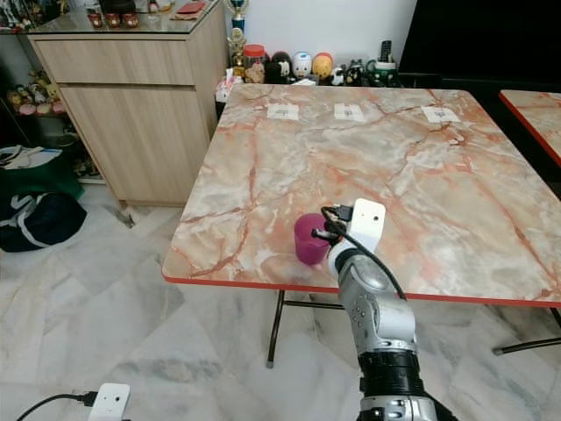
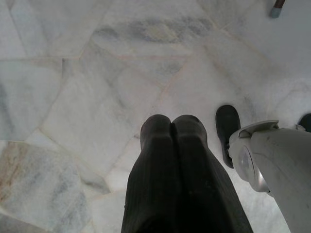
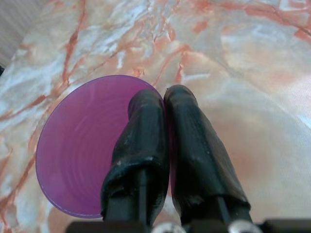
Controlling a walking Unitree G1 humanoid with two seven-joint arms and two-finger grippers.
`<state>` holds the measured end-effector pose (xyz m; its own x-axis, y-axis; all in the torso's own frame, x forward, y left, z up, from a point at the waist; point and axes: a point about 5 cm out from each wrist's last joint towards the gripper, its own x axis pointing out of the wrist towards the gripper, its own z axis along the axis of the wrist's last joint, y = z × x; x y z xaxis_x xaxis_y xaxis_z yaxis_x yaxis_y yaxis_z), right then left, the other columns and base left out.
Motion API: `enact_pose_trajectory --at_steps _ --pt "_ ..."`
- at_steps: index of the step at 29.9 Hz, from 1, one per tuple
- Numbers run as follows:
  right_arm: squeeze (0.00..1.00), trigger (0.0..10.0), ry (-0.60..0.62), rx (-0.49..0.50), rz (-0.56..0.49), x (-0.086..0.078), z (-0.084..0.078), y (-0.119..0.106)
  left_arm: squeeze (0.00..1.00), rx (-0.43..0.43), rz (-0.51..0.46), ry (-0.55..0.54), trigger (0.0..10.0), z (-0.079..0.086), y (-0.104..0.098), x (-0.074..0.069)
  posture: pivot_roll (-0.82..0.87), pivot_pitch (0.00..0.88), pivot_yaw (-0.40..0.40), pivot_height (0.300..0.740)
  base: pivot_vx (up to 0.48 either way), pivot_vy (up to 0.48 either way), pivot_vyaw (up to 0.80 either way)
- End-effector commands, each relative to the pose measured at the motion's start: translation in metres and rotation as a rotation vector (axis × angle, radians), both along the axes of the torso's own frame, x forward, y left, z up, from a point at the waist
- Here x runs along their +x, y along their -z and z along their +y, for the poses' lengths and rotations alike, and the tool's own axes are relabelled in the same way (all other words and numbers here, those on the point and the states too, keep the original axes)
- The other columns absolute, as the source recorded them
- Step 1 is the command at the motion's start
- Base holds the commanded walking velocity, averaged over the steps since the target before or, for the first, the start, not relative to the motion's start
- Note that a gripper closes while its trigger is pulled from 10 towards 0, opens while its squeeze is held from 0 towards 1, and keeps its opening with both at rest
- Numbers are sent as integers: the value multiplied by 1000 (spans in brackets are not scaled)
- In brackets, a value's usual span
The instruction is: Setting the table
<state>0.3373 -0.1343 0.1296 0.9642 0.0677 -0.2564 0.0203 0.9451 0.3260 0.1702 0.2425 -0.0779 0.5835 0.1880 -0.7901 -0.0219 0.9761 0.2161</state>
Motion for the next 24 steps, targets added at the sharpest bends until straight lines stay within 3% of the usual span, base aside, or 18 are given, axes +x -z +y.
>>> enact_pose_trajectory --at_steps 1,10,12,13,17,24 --pt "0 0 34 32 -75 0 -3 -6 0 13 28 0 10000 2 2 -5 41 14 -11 740 0 0 0" --pt "0 0 140 27 -264 -9 -10 -14 0 18 26 0 10000 2 2 -5 41 15 -10 740 0 0 0" --pt "0 4941 145 16 -291 -11 -10 -14 0 19 27 2 10000 2 2 -5 42 16 -11 740 0 0 0" --pt "0 10000 142 -4 -313 -12 -10 -15 0 22 28 3 10000 2 2 -5 41 17 -11 740 0 0 0" --pt "0 10000 136 -20 -336 -14 -8 -13 0 26 32 19 10000 2 2 -5 37 15 -13 740 0 -161 0" --pt "0 10000 146 -15 -401 -11 -8 -22 0 25 32 8 10000 2 2 -5 36 13 -15 740 0 -480 0"
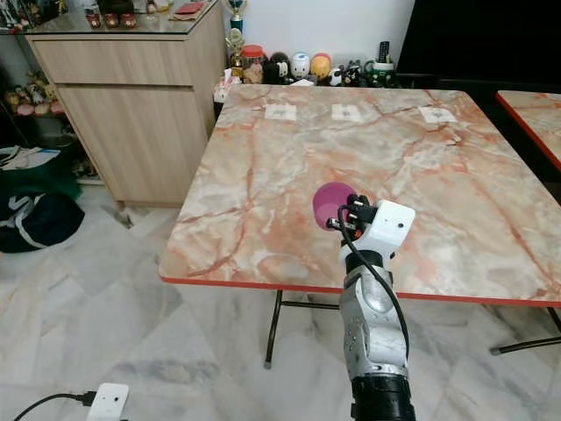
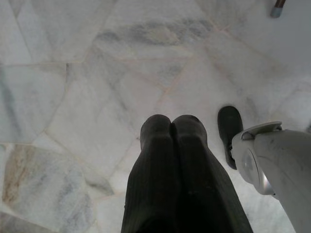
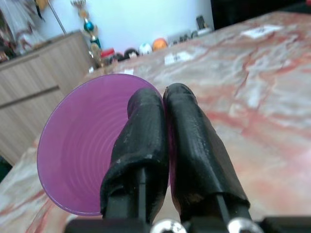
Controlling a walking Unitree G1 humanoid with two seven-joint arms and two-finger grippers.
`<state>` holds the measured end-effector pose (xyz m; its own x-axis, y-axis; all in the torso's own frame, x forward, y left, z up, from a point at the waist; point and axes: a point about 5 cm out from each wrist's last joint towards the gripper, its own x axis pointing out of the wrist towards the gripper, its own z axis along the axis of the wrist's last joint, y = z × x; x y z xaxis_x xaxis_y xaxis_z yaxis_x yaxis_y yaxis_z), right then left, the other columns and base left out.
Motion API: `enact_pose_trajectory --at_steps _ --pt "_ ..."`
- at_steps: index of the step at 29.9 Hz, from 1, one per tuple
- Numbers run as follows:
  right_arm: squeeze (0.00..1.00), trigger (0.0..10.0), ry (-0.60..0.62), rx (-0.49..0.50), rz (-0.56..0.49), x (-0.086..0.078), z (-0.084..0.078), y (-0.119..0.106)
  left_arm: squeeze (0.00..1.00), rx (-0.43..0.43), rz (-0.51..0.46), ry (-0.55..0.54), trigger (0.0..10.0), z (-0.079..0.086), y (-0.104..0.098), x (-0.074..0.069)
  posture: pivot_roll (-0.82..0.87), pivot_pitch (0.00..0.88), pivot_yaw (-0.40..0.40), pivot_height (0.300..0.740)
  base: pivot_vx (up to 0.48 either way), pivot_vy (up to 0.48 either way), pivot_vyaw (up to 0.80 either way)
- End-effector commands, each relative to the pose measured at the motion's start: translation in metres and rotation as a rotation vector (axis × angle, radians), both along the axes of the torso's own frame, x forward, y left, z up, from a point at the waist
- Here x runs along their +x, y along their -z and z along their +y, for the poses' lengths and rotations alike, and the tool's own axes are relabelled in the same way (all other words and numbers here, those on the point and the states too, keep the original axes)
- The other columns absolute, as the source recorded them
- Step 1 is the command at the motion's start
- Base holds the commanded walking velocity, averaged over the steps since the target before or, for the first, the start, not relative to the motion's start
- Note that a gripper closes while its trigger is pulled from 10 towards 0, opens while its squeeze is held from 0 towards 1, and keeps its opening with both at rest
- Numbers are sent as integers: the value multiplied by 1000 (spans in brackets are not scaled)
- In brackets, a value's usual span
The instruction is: Setting the table
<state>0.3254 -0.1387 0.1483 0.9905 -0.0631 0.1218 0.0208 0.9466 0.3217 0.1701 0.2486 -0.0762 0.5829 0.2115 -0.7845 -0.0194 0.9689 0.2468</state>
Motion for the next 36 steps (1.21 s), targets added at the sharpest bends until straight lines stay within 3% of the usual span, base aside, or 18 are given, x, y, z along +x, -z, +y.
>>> enact_pose_trajectory --at_steps 1,36 --pt "0 10000 17 -4 -21 1 -3 -3 0 -7 31 4 10000 -4 4 -5 36 13 -15 740 0 -480 0" --pt "0 10000 82 -44 -58 6 -18 -4 0 -6 45 33 10000 -5 5 -7 12 0 -4 740 0 -472 0"
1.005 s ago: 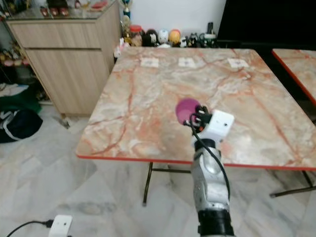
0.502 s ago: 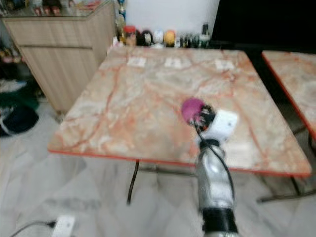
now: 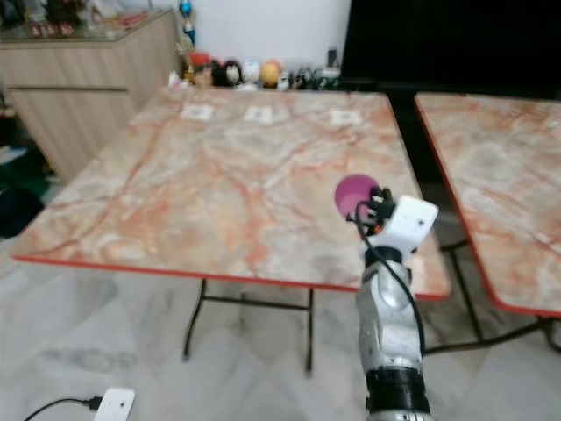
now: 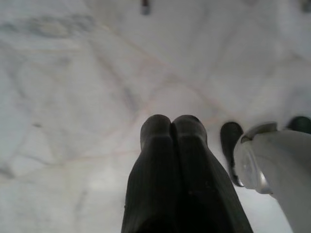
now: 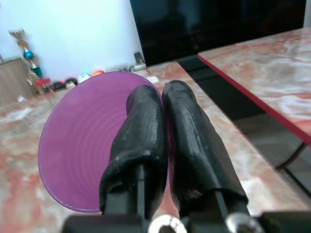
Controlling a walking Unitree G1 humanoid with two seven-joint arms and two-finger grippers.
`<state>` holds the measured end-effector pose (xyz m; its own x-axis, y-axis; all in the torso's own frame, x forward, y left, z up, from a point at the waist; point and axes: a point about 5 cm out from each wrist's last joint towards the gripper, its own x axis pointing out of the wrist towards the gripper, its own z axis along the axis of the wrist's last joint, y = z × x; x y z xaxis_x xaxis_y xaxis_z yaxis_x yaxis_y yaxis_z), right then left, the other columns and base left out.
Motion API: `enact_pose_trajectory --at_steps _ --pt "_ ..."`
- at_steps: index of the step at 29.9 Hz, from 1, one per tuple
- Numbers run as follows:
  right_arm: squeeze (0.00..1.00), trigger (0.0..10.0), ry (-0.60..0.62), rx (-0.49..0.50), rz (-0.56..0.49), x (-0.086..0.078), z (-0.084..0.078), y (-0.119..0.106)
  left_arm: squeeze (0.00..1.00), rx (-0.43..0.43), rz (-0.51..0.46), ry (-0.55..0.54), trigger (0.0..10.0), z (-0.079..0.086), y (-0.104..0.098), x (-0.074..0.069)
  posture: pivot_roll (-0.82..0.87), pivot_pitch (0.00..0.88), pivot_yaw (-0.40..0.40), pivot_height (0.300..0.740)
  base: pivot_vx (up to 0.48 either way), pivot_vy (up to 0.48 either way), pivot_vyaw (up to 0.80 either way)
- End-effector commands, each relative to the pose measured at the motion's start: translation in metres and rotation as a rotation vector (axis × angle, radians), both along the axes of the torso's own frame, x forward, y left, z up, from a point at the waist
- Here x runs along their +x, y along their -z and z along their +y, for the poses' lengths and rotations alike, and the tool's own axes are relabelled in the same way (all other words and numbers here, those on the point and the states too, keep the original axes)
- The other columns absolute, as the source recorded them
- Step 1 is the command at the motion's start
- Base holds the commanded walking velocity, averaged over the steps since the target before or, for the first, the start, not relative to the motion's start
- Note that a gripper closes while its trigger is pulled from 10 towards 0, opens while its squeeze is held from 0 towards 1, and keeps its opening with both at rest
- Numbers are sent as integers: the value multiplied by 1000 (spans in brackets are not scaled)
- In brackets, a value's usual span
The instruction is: Setting the table
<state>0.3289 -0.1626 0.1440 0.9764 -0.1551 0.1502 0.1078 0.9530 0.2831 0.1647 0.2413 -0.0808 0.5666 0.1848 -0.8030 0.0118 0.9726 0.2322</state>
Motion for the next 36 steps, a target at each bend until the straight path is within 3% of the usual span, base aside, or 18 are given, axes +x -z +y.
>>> enact_pose_trajectory --at_steps 1,28,36 --pt "0 10000 -17 -3 -33 2 6 -9 0 10 18 8 10000 2 0 -2 12 0 -4 740 0 -472 0" --pt "0 10000 11 -2 -31 4 0 -10 0 7 5 -6 10000 2 -1 2 18 6 -11 740 0 -472 0" --pt "0 10000 18 -2 -28 4 -1 -10 0 1 4 -11 10000 2 -1 2 19 9 -12 740 0 -39 0"
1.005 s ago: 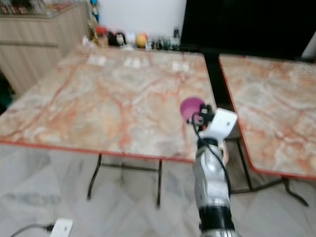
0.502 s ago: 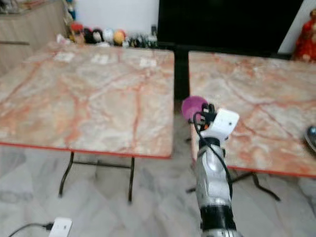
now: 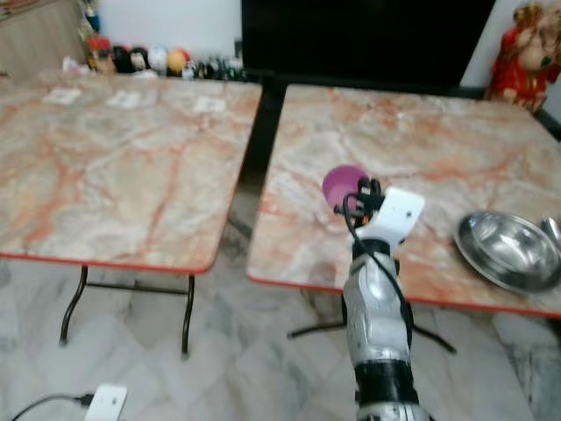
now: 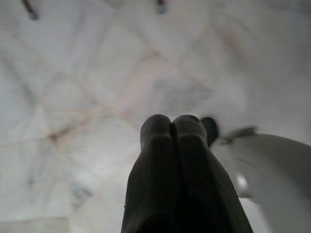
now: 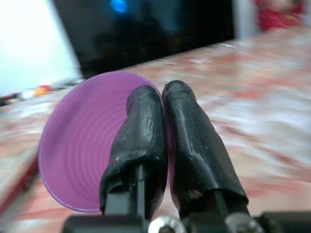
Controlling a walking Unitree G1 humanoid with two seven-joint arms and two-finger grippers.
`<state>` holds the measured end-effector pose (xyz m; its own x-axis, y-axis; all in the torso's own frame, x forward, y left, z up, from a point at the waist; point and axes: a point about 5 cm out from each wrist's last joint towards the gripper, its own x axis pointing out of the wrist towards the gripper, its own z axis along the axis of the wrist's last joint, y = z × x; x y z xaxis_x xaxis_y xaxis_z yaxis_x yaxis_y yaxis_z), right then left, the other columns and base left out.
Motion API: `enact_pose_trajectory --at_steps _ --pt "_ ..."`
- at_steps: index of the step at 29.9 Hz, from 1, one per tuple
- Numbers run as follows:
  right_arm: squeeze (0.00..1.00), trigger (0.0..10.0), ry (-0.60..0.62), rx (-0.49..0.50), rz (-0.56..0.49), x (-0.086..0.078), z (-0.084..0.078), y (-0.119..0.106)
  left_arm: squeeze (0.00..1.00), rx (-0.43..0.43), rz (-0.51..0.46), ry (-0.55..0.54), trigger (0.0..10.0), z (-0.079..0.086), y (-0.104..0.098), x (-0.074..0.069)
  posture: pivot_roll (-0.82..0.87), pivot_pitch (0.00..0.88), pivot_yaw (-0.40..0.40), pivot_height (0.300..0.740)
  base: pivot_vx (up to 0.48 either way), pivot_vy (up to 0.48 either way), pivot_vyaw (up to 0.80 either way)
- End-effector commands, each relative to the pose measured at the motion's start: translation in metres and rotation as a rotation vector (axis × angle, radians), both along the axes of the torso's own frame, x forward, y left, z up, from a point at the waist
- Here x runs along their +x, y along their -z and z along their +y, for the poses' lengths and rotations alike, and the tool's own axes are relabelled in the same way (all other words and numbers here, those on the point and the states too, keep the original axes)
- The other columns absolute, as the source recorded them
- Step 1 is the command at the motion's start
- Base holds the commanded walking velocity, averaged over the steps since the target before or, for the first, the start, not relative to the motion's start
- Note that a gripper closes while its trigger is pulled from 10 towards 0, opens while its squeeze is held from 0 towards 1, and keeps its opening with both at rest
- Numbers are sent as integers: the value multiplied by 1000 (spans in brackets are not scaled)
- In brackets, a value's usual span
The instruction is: Setting the table
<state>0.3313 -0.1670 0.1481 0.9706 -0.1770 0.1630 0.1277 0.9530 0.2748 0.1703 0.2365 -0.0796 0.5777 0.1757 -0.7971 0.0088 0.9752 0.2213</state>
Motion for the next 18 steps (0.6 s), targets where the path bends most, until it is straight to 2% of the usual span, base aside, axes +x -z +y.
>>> enact_pose_trajectory --at_steps 1,13,18 --pt "0 10000 -6 8 -16 2 3 -5 0 9 17 -13 10000 6 0 -4 19 9 -12 740 0 0 0" --pt "0 10000 11 14 -10 2 1 -5 0 -5 11 -19 10000 6 0 -4 19 13 -11 740 0 0 0" --pt "0 10000 17 21 -7 2 0 -4 0 -7 14 -19 10000 6 0 -4 18 14 -11 740 328 0 0"
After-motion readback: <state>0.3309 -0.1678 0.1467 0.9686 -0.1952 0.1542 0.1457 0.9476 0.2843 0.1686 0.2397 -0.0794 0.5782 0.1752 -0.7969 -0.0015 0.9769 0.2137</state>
